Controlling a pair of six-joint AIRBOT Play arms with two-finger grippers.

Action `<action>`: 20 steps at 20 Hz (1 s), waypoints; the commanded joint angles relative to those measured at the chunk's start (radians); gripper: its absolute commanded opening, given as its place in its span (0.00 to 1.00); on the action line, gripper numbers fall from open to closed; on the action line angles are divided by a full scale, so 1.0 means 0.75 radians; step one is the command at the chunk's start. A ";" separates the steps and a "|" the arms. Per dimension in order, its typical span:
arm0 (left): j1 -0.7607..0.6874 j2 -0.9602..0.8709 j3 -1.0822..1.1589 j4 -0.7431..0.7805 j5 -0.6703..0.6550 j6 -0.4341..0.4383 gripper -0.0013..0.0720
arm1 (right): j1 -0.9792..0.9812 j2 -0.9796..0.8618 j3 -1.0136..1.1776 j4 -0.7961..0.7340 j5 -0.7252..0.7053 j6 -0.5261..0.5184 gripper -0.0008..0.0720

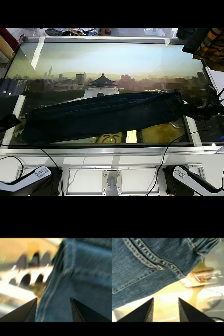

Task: Fold the clothes and pants, and hang the long-sleeved shirts on hangers.

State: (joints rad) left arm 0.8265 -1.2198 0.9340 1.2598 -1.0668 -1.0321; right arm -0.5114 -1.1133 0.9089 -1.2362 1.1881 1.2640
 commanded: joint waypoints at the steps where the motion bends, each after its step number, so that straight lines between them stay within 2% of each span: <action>1: -0.050 -0.115 -0.001 -0.130 0.114 0.051 0.68 | 0.001 0.013 -0.010 0.069 0.007 0.012 0.45; 8: -0.114 -0.330 0.000 -0.155 0.167 0.072 0.66 | 0.002 0.014 -0.010 0.224 0.008 0.012 0.45; 9: -0.114 -0.337 0.000 -0.172 0.174 0.093 0.57 | 0.002 0.014 -0.010 0.224 0.009 0.012 0.45; 11: -0.114 -0.331 0.009 -0.239 0.173 0.122 0.08 | 0.002 0.014 -0.010 0.223 0.019 0.012 0.45; 14: -0.114 -0.264 0.011 -0.289 0.171 0.126 0.08 | 0.002 0.014 -0.010 0.220 0.033 0.008 0.45; 18: -0.108 -0.103 0.011 -0.223 0.166 0.125 0.08 | 0.002 0.014 -0.010 0.220 0.033 -0.003 0.45; 19: -0.108 -0.075 0.011 -0.191 0.166 0.126 0.09 | 0.002 0.014 -0.010 0.220 0.033 -0.003 0.45; 20: -0.108 -0.063 0.011 -0.174 0.166 0.125 0.19 | 0.002 0.014 -0.010 0.220 0.033 -0.004 0.45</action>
State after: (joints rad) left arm 0.7444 -1.3197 0.9413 1.0870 -0.9470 -0.9409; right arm -0.5110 -1.1038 0.9016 -1.0729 1.2106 1.2675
